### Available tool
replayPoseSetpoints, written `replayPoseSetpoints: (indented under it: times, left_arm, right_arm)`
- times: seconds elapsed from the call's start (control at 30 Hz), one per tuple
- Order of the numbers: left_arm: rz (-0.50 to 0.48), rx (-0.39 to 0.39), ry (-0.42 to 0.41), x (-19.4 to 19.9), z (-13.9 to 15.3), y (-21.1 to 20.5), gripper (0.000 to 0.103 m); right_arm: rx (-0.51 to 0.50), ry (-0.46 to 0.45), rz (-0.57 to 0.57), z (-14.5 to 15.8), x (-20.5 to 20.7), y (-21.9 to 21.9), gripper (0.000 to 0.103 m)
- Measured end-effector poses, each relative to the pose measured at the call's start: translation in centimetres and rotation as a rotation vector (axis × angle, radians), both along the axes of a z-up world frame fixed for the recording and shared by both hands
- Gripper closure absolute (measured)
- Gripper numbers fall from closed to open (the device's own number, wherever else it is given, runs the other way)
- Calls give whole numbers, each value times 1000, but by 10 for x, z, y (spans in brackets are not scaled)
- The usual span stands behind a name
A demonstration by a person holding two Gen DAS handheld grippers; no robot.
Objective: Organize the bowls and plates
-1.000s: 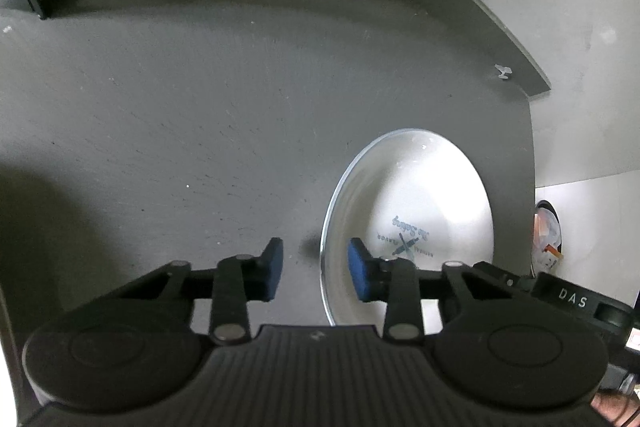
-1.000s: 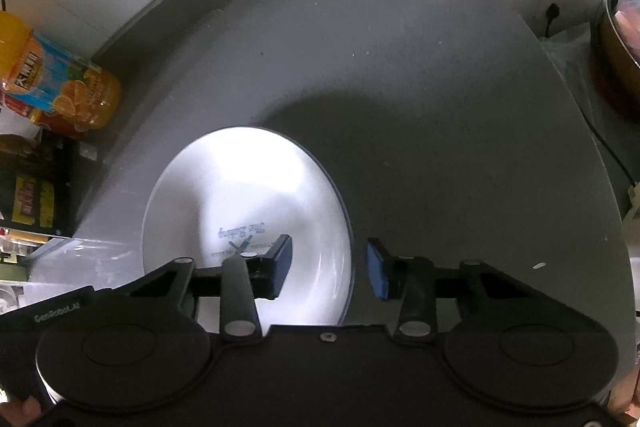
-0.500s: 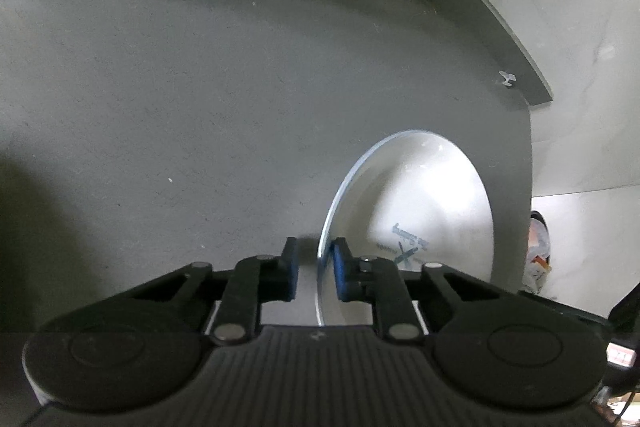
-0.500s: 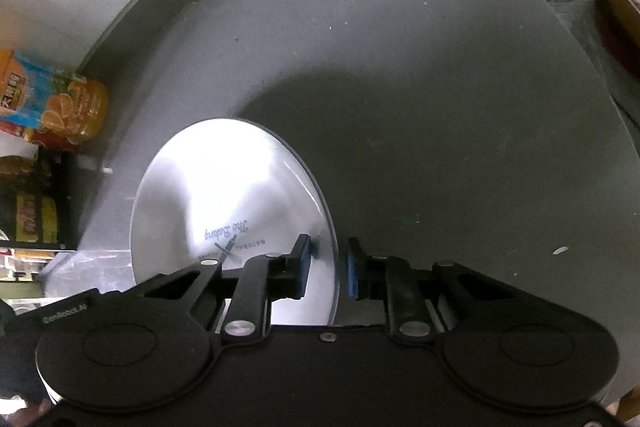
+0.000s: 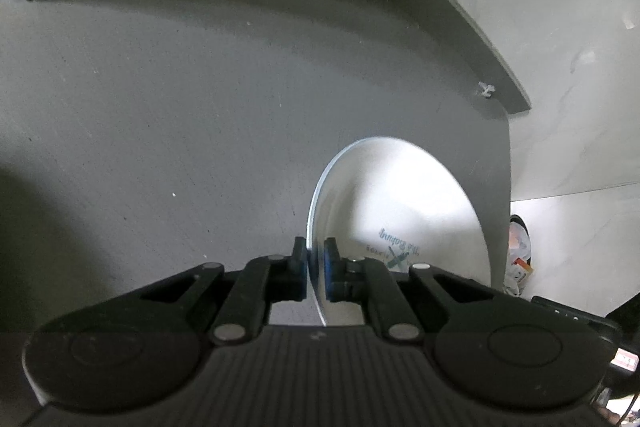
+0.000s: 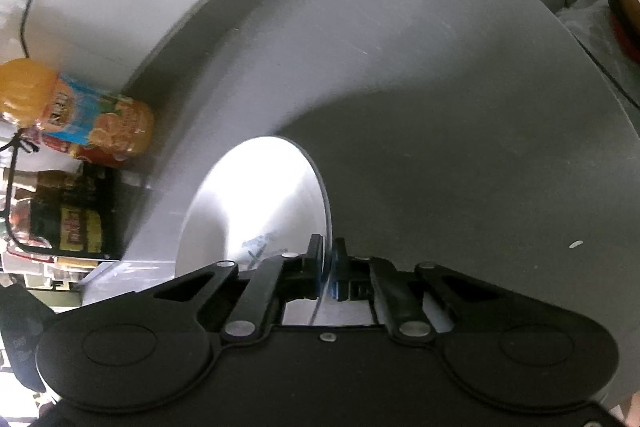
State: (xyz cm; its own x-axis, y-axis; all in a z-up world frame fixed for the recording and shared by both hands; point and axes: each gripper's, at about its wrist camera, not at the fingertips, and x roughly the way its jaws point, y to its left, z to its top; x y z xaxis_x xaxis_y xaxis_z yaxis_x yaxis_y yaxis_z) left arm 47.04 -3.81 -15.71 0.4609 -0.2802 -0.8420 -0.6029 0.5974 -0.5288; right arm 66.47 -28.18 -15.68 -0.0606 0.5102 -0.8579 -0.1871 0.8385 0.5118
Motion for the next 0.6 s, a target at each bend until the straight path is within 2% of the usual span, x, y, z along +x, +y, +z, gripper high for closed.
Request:
replayPoseSetpoints:
  times: [0.37, 0.6]
  left_arm:
    - [2, 25, -48, -18, 22, 15, 97]
    - [22, 63, -73, -41, 44, 37, 97]
  right_arm:
    - [10, -74, 15, 28, -15, 16, 98]
    - [37, -104, 40, 47, -36, 44, 98]
